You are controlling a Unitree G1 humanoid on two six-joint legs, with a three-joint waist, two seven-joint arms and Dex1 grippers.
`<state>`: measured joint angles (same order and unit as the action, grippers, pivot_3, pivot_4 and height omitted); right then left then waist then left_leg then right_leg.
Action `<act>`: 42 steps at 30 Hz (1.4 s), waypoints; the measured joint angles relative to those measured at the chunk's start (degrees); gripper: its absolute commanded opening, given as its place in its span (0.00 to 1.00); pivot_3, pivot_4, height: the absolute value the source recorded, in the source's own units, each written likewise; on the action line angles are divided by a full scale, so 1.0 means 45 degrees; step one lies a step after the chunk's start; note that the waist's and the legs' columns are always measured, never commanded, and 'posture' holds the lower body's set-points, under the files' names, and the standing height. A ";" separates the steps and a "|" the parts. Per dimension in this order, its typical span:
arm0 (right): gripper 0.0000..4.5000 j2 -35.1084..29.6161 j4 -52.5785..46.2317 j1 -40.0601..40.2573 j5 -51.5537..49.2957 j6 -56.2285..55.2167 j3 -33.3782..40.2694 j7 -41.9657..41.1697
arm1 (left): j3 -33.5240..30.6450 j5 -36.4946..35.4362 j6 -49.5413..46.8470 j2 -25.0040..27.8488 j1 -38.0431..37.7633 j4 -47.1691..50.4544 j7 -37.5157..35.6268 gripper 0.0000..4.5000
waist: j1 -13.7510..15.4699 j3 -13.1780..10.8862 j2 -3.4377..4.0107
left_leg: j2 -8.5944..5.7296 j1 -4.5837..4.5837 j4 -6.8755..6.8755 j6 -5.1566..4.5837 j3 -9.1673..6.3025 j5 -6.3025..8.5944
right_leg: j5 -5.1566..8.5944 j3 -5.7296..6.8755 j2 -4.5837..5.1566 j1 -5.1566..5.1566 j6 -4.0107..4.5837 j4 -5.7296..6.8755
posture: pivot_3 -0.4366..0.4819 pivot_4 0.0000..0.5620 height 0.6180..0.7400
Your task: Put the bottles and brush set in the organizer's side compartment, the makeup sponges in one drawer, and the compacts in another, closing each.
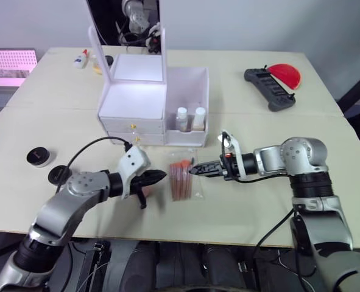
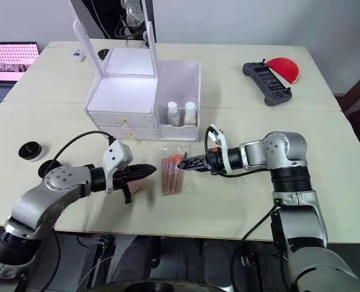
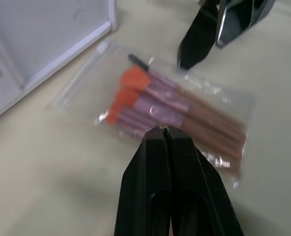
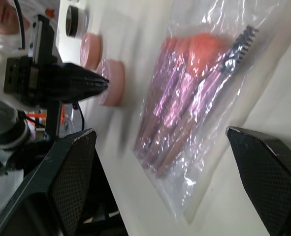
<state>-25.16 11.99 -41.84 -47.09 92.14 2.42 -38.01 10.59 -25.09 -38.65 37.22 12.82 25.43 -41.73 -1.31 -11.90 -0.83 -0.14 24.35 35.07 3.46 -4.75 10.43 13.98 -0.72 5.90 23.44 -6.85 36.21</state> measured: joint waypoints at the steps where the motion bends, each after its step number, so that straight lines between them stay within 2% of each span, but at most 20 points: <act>1: 1.00 0.0118 0.0116 -0.0048 -0.0124 0.0001 0.0056 0.0240 | 0.0160 0.0103 -0.0083 -0.0116 0.0074 -0.0112 0.0032 0.02 | -0.0024 0.0001 0.0001 | 0.0004 -0.0006 -0.0003 0.0000 0.0000 0.0000 | -0.0001 -0.0003 -0.0005 0.0000 0.0001 0.0002 | 0.48 0.27 1.00; 5: 1.00 0.0684 0.0431 -0.0311 -0.0348 0.0001 0.0098 0.0958 | 0.0634 0.0547 -0.0470 -0.0271 0.0333 -0.0693 0.0160 0.02 | -0.0224 0.0001 0.0000 | 0.0020 -0.0009 -0.0006 -0.0002 -0.0005 -0.0001 | -0.0003 -0.0002 -0.0021 0.0000 0.0006 0.0003 | 0.48 0.27 1.00; 10: 1.00 0.1481 0.1319 -0.0756 -0.0346 -0.0020 0.0152 0.1436 | 0.0719 0.1423 -0.0426 0.0640 0.0713 -0.1354 0.0027 0.02 | -0.0387 0.0008 0.0004 | 0.0060 -0.0036 -0.0030 -0.0004 -0.0006 0.0001 | -0.0012 -0.0011 -0.0067 0.0001 0.0026 0.0005 | 0.48 0.27 1.00; 15: 1.00 0.2012 0.1923 -0.1019 -0.0347 -0.0058 0.0165 0.1518 | 0.0728 0.1576 -0.0468 0.0086 0.0699 -0.1393 0.0106 0.02 | -0.0355 0.0018 0.0002 | 0.0062 -0.0043 -0.0027 -0.0005 -0.0005 0.0002 | -0.0013 -0.0011 -0.0067 -0.0008 0.0026 0.0005 | 0.48 0.27 1.00; 24: 1.00 0.2533 0.2950 -0.1487 0.0272 -0.0106 -0.0017 0.1060 | 0.0698 0.1800 -0.0223 -0.0071 0.0654 -0.1653 0.0105 0.02 | -0.0324 0.0104 0.0012 | 0.0065 -0.0053 -0.0032 -0.0005 -0.0003 0.0002 | -0.0012 -0.0012 -0.0070 -0.0009 0.0028 0.0004 | 0.48 0.27 1.00; 28: 0.71 0.2561 0.3188 -0.1479 0.0590 -0.0194 -0.0093 0.0850 | 0.0401 0.1757 -0.0226 -0.0166 0.0378 -0.1600 0.0134 0.00 | -0.0348 0.0119 0.0008 | 0.0068 -0.0054 -0.0041 -0.0005 -0.0002 0.0003 | -0.0011 -0.0013 -0.0071 -0.0004 0.0029 0.0004 | 0.48 0.27 1.00; 34: 0.03 0.2474 0.3102 -0.1211 0.0540 0.0008 -0.0343 0.0617 | -0.0339 0.1400 -0.0243 -0.0143 -0.0107 -0.1503 0.0121 0.00 | -0.0320 0.0119 0.0007 | 0.0069 -0.0047 -0.0057 -0.0005 -0.0003 0.0003 | -0.0012 -0.0012 -0.0072 0.0004 0.0028 0.0001 | 0.48 0.27 1.00; 39: 0.01 0.1566 0.1685 -0.0581 -0.0140 -0.0013 -0.0355 0.0471 | -0.1532 0.0633 -0.0417 -0.0158 -0.0340 -0.1330 0.0015 0.00 | -0.0174 0.0115 0.0005 | 0.0068 0.0016 -0.0016 -0.0003 -0.0007 0.0003 | -0.0015 -0.0010 -0.0071 0.0024 0.0035 -0.0020 | 0.48 0.27 1.00; 42: 0.01 0.0391 -0.1038 -0.0005 -0.0551 -0.1203 0.0118 -0.0573 | -0.3043 -0.0388 -0.0719 -0.0182 -0.0562 -0.0820 0.0031 0.00 | -0.0172 0.0100 0.0004 | 0.0067 0.0055 -0.0014 -0.0003 -0.0003 0.0004 | -0.0017 -0.0013 -0.0069 0.0053 0.0027 -0.0034 | 0.48 0.27 1.00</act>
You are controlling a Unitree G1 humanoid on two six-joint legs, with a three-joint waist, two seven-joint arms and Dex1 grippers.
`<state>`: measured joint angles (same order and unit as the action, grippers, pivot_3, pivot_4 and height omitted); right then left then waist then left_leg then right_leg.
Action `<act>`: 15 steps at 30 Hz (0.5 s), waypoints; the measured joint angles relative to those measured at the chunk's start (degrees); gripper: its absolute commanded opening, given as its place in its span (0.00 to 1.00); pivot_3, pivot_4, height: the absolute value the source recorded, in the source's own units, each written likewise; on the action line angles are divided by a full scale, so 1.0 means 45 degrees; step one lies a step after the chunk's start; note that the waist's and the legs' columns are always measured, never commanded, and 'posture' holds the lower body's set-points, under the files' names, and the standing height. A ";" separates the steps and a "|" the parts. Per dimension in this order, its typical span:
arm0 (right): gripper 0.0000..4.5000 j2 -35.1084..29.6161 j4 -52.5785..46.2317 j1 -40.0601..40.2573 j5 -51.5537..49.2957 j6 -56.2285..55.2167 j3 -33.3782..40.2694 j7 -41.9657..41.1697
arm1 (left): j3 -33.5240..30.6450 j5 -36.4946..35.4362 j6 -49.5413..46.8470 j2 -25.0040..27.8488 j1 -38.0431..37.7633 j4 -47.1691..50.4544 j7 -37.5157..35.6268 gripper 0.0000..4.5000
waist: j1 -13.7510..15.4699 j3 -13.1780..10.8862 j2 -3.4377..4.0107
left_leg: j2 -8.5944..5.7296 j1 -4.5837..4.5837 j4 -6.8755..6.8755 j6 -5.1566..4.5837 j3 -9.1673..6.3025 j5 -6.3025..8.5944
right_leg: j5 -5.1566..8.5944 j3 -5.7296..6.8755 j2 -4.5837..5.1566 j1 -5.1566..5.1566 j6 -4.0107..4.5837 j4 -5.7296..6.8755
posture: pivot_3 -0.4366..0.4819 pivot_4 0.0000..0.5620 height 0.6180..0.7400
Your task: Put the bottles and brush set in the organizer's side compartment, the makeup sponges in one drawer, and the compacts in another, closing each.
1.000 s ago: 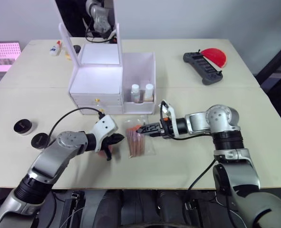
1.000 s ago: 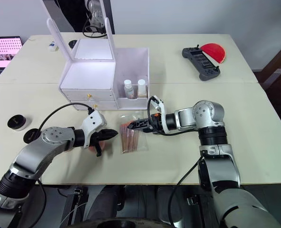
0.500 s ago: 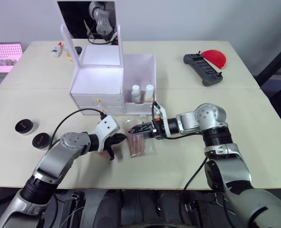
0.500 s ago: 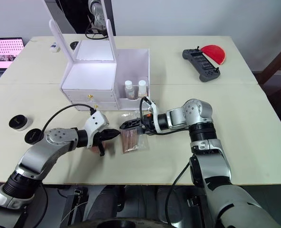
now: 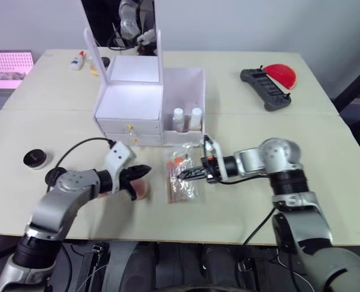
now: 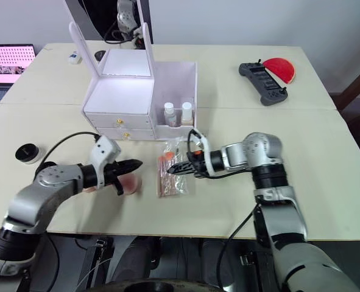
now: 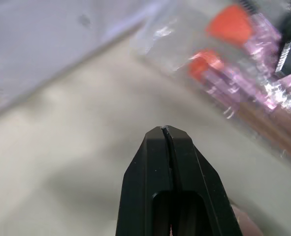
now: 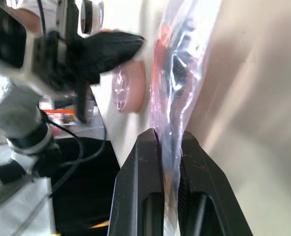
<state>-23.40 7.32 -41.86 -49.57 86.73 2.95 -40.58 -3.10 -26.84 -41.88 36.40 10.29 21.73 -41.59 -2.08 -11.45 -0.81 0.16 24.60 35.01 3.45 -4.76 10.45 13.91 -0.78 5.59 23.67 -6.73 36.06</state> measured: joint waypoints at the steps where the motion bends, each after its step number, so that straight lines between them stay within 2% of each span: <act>1: 0.01 -0.0324 -0.0840 -0.0060 -0.0090 -0.0870 0.0272 -0.0552 | -0.0539 -0.0346 -0.0064 -0.0006 -0.0016 0.0215 0.0008 0.00 | -0.0029 0.0000 0.0001 | 0.0001 -0.0008 -0.0007 0.0000 0.0000 0.0000 | -0.0001 0.0001 0.0000 -0.0001 -0.0002 0.0002 | 0.48 0.27 1.00; 4: 0.01 -0.0804 -0.2270 -0.0480 0.0123 -0.3819 0.0526 -0.2200 | -0.1697 -0.1377 -0.0291 0.0003 -0.0043 0.0935 0.0020 0.00 | -0.0143 0.0001 0.0001 | 0.0023 -0.0044 -0.0025 0.0001 0.0012 0.0001 | 0.0028 0.0005 -0.0012 -0.0006 -0.0044 0.0007 | 0.48 0.27 1.00; 8: 0.01 -0.0929 -0.1526 -0.2581 0.1451 -0.7463 -0.0007 -0.3932 | -0.2734 -0.2493 -0.0826 0.0207 -0.0372 0.1612 0.0153 0.00 | -0.0207 -0.0004 0.0007 | 0.0045 -0.0047 -0.0021 0.0002 0.0026 0.0001 | 0.0006 0.0004 -0.0027 0.0002 -0.0006 0.0009 | 0.48 0.27 1.00; 12: 0.01 -0.0840 0.2783 -0.6116 0.3861 -1.1765 -0.1080 -0.5674 | -0.3473 -0.3031 -0.0890 0.0154 -0.0592 0.2138 0.0726 0.00 | -0.0235 -0.0005 0.0003 | 0.0046 -0.0045 -0.0023 0.0003 0.0037 0.0002 | -0.0015 0.0000 -0.0027 0.0004 0.0029 -0.0002 | 0.48 0.27 1.00; 15: 0.01 -0.0122 0.6419 -0.7517 0.5599 -1.5599 -0.1408 -0.6205 | -0.3805 -0.3287 -0.0843 -0.0108 -0.0693 0.2458 0.1279 0.00 | -0.0174 0.0003 -0.0011 | 0.0046 -0.0046 -0.0044 0.0005 0.0040 0.0002 | -0.0016 -0.0002 -0.0028 0.0000 0.0027 -0.0017 | 0.48 0.27 1.00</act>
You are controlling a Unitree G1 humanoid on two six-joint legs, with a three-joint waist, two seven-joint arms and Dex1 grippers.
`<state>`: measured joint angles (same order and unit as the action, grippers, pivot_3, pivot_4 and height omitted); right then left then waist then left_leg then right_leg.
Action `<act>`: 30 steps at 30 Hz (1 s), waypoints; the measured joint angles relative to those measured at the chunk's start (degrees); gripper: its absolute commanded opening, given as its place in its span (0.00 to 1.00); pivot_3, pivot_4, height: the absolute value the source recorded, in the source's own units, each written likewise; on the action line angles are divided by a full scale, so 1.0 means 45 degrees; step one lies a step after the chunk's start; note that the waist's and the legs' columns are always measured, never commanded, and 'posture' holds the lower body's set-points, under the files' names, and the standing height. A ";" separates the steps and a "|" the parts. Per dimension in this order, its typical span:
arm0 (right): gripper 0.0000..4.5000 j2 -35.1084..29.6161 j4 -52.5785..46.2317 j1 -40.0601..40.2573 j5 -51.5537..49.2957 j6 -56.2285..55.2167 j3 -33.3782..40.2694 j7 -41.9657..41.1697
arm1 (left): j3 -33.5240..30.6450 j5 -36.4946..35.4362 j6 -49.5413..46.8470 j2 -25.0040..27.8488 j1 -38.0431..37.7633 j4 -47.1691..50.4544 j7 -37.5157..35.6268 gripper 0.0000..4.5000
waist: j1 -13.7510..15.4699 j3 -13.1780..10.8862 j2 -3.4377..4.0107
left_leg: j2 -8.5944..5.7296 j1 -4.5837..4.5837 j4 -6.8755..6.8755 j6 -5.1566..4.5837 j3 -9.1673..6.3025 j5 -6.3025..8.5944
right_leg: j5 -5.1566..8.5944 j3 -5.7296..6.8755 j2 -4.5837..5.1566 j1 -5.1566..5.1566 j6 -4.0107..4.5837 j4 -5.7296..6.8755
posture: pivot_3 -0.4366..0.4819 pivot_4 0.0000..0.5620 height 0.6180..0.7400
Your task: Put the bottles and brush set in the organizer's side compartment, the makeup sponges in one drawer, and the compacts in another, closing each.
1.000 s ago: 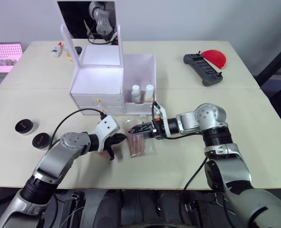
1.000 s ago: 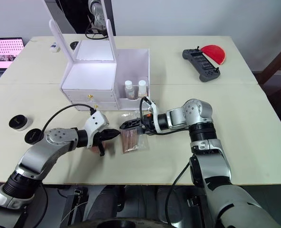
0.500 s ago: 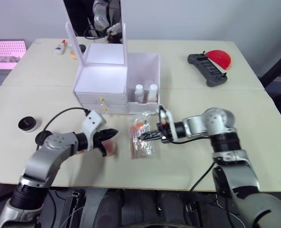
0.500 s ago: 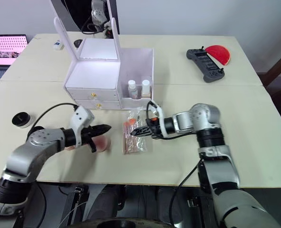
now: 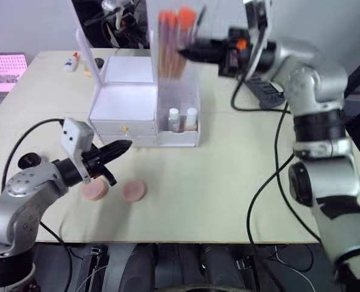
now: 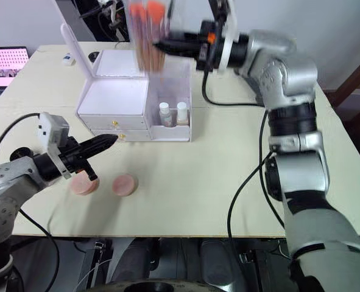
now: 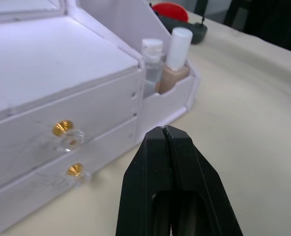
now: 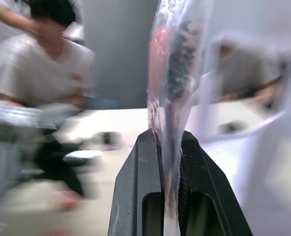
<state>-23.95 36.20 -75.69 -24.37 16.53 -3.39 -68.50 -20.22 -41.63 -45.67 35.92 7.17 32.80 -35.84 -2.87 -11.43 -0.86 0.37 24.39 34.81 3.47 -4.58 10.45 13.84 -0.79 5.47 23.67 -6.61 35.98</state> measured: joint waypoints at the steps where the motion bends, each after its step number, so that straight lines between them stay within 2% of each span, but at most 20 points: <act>1: 0.01 0.0403 0.1494 -0.0390 0.0534 -0.1242 -0.0110 -0.0042 | -0.0102 -0.0102 0.0003 -0.0104 -0.0091 0.0143 0.0187 0.00 | -0.0001 -0.0003 -0.0003 | 0.0000 0.0001 0.0000 0.0000 0.0005 0.0000 | -0.0001 -0.0005 0.0000 0.0003 0.0000 0.0001 | 0.48 0.27 1.00; 5: 0.01 0.1384 0.5859 -0.1190 0.2256 -0.4875 -0.0374 0.0132 | -0.0384 -0.0579 0.0005 -0.0272 -0.0654 0.0995 0.0842 0.00 | 0.0005 -0.0010 -0.0001 | 0.0000 0.0004 -0.0018 0.0001 0.0012 -0.0001 | -0.0013 -0.0019 -0.0002 0.0019 -0.0021 0.0008 | 0.48 0.27 1.00; 9: 0.01 0.1866 0.7808 -0.1398 0.3319 -0.6648 -0.0403 0.0446 | -0.0670 -0.0634 0.0007 -0.0273 -0.1358 0.1431 0.1365 0.00 | 0.0053 -0.0014 0.0005 | 0.0000 0.0004 -0.0029 0.0003 0.0011 -0.0002 | -0.0006 -0.0025 -0.0008 0.0033 -0.0008 0.0016 | 0.48 0.27 1.00; 16: 0.01 0.1964 0.8823 -0.1454 0.4362 -0.7242 -0.0114 0.0698 | -0.1140 -0.0925 0.0007 -0.0075 -0.2161 0.2021 0.1888 0.00 | 0.0033 -0.0014 0.0006 | 0.0002 -0.0003 -0.0015 0.0007 0.0012 -0.0005 | -0.0008 -0.0033 -0.0016 0.0028 0.0015 0.0025 | 0.48 0.27 1.00; 30: 0.01 0.2150 0.9187 -0.0971 0.5349 -0.6911 0.0592 0.1201 | -0.0927 -0.0918 0.0154 0.0341 -0.2051 0.1904 0.1949 0.00 | 0.0013 -0.0014 0.0007 | 0.0006 -0.0005 -0.0016 0.0007 0.0012 -0.0005 | -0.0009 -0.0039 -0.0024 0.0028 0.0017 0.0028 | 0.48 0.27 1.00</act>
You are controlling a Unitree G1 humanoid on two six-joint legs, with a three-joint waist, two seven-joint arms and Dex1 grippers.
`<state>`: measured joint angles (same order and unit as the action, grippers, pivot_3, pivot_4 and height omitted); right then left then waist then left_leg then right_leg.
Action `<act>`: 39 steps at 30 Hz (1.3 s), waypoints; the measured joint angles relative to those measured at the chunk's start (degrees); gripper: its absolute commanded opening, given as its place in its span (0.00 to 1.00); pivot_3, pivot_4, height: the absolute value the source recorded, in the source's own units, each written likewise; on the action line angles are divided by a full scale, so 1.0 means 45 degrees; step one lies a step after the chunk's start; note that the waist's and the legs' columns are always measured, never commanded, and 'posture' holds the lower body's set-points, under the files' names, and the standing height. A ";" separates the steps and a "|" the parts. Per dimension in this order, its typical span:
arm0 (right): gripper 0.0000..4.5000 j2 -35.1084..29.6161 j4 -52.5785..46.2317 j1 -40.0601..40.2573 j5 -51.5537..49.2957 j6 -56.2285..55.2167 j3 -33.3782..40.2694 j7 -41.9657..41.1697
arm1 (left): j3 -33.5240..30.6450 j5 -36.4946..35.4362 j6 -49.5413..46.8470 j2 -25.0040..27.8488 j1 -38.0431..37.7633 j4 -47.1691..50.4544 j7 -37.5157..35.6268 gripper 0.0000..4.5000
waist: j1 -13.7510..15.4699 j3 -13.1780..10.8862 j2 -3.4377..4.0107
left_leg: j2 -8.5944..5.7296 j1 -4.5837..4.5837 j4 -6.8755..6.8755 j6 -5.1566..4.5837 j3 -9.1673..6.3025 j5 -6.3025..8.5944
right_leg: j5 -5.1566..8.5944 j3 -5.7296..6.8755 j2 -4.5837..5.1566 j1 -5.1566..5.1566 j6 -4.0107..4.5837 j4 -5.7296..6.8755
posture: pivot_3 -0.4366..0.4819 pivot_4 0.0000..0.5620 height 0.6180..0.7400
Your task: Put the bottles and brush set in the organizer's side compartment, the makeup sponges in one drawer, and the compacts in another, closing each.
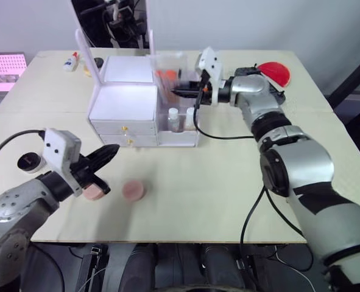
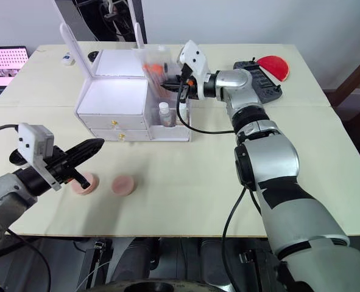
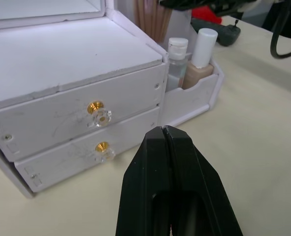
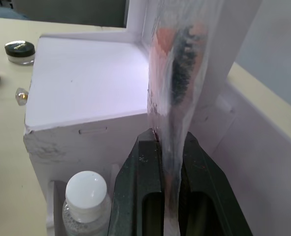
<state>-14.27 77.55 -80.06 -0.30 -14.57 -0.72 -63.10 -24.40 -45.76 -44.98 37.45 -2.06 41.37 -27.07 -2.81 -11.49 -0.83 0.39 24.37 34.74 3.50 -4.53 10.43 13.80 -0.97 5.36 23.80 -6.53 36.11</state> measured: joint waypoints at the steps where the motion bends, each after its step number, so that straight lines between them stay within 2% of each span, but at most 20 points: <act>1: 0.01 0.0031 0.0030 0.0037 0.0122 0.0002 -0.0008 0.0073 | 0.0121 0.0022 0.0079 0.0046 0.0023 -0.0046 -0.0018 0.00 | 0.0001 0.0000 0.0000 | 0.0000 0.0001 -0.0001 0.0000 0.0000 0.0000 | 0.0000 0.0000 0.0000 0.0001 0.0000 -0.0001 | 0.48 0.27 1.00; 2: 0.01 0.0042 0.0050 0.0056 0.0231 0.0009 -0.0018 0.0125 | 0.0182 0.0033 0.0095 0.0070 0.0027 -0.0079 -0.0040 0.00 | 0.0001 0.0000 0.0000 | 0.0000 0.0000 -0.0002 0.0000 0.0000 0.0000 | 0.0000 -0.0001 -0.0001 0.0001 0.0000 -0.0001 | 0.48 0.27 1.00; 3: 0.09 0.0043 0.0062 0.0095 0.0356 0.0022 -0.0032 0.0203 | 0.0248 0.0042 0.0100 0.0119 0.0028 -0.0122 -0.0070 0.00 | 0.0002 0.0000 0.0000 | 0.0000 0.0001 -0.0002 0.0000 0.0000 0.0000 | 0.0000 -0.0001 -0.0001 0.0002 -0.0001 -0.0001 | 0.48 0.27 1.00; 7: 0.48 0.0036 0.0084 0.0130 0.0683 0.0122 -0.0021 0.0446 | 0.0405 0.0041 0.0105 0.0253 0.0033 -0.0243 -0.0233 0.00 | 0.0001 0.0000 0.0000 | 0.0000 0.0001 -0.0001 0.0000 0.0000 0.0000 | 0.0000 -0.0002 -0.0001 0.0001 -0.0001 0.0000 | 0.48 0.27 1.00; 11: 0.93 -0.0059 0.0084 0.0124 0.0725 0.0182 0.0287 0.0374 | 0.0517 0.0044 0.0117 0.0297 0.0034 -0.0286 -0.0317 0.00 | 0.0005 0.0000 0.0000 | 0.0000 0.0001 0.0000 0.0000 0.0000 0.0000 | -0.0001 -0.0003 -0.0001 0.0001 -0.0001 0.0000 | 0.48 0.27 1.00; 12: 0.99 -0.0151 0.0083 0.0110 0.0673 0.0186 0.0416 0.0336 | 0.0517 0.0044 0.0122 0.0304 0.0034 -0.0293 -0.0327 0.00 | 0.0007 0.0000 0.0000 | 0.0001 0.0001 -0.0001 0.0000 0.0000 0.0000 | 0.0000 -0.0003 -0.0002 0.0001 -0.0001 0.0000 | 0.48 0.27 1.00; 15: 0.99 -0.0399 0.0077 -0.0032 0.0281 0.0287 0.0986 -0.0140 | 0.0516 0.0045 0.0137 0.0364 0.0036 -0.0390 -0.0348 0.00 | 0.0019 -0.0001 0.0001 | 0.0000 0.0001 0.0000 0.0000 0.0000 0.0000 | 0.0000 -0.0003 -0.0002 0.0000 -0.0001 0.0000 | 0.48 0.27 1.00; 21: 0.99 -0.1447 -0.0840 -0.1227 -0.0683 0.0836 0.1756 -0.2606 | 0.0521 0.0063 0.0231 0.0467 0.0065 -0.0547 -0.0400 0.00 | 0.0013 -0.0007 0.0011 | 0.0004 -0.0001 -0.0002 0.0001 0.0001 0.0000 | 0.0000 -0.0003 -0.0005 0.0000 -0.0002 -0.0001 | 0.48 0.27 1.00; 26: 0.99 -0.1823 -0.1312 -0.1407 -0.0674 0.1069 0.1596 -0.2908 | 0.0620 0.0077 0.0451 0.0563 0.0450 -0.0796 -0.0592 0.00 | -0.0045 -0.0007 0.0011 | 0.0008 -0.0003 0.0000 0.0001 0.0002 0.0000 | 0.0000 -0.0003 -0.0010 0.0000 0.0001 0.0001 | 0.48 0.27 1.00; 31: 0.99 -0.2177 -0.2001 -0.1317 0.0032 0.1245 0.0659 -0.2700 | 0.0457 0.0067 0.0867 0.0600 0.0694 -0.1147 -0.0743 0.00 | -0.0101 -0.0007 0.0011 | 0.0008 0.0001 -0.0005 0.0001 0.0005 0.0001 | 0.0000 -0.0008 -0.0009 0.0006 -0.0001 -0.0003 | 0.48 0.27 1.00; 32: 0.86 -0.2176 -0.2071 -0.1222 0.0199 0.1160 0.0462 -0.2506 | 0.0434 0.0069 0.0892 0.0626 0.0715 -0.1182 -0.0747 0.00 | -0.0132 -0.0007 0.0011 | 0.0009 0.0001 -0.0005 0.0001 0.0005 0.0000 | 0.0000 -0.0009 -0.0009 0.0006 -0.0001 -0.0001 | 0.48 0.27 1.00; 33: 0.81 -0.2167 -0.2106 -0.1107 0.0388 0.1058 0.0284 -0.2198 | 0.0422 0.0072 0.0915 0.0645 0.0726 -0.1190 -0.0751 0.00 | -0.0151 -0.0007 0.0011 | 0.0008 0.0000 -0.0005 0.0001 0.0005 0.0000 | -0.0001 -0.0008 -0.0010 0.0007 -0.0001 0.0001 | 0.48 0.27 1.00; 35: 0.61 -0.2124 -0.2111 -0.0894 0.0691 0.0854 -0.0005 -0.1562 | 0.0425 0.0090 0.0948 0.0661 0.0729 -0.1209 -0.0759 0.00 | -0.0197 -0.0008 0.0012 | 0.0009 0.0001 -0.0003 0.0001 0.0005 0.0000 | -0.0001 -0.0010 -0.0009 0.0008 0.0000 0.0004 | 0.48 0.27 1.00; 39: 0.14 -0.2065 -0.2032 -0.0901 0.2390 -0.0022 -0.1446 0.0448 | 0.0694 0.0325 0.1000 0.0661 0.1064 -0.1386 -0.0738 0.00 | -0.0260 -0.0007 0.0012 | 0.0009 0.0001 -0.0006 0.0001 0.0006 0.0000 | -0.0001 -0.0015 -0.0010 0.0018 -0.0001 0.0008 | 0.48 0.27 1.00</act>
<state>-23.57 68.40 -84.11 10.46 -14.67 -7.23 -61.08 -21.27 -44.30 -40.48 40.43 2.73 35.13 -30.39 -3.98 -11.53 -0.78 0.43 24.37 34.71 3.50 -4.50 10.43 13.79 -1.03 5.31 23.88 -6.54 36.14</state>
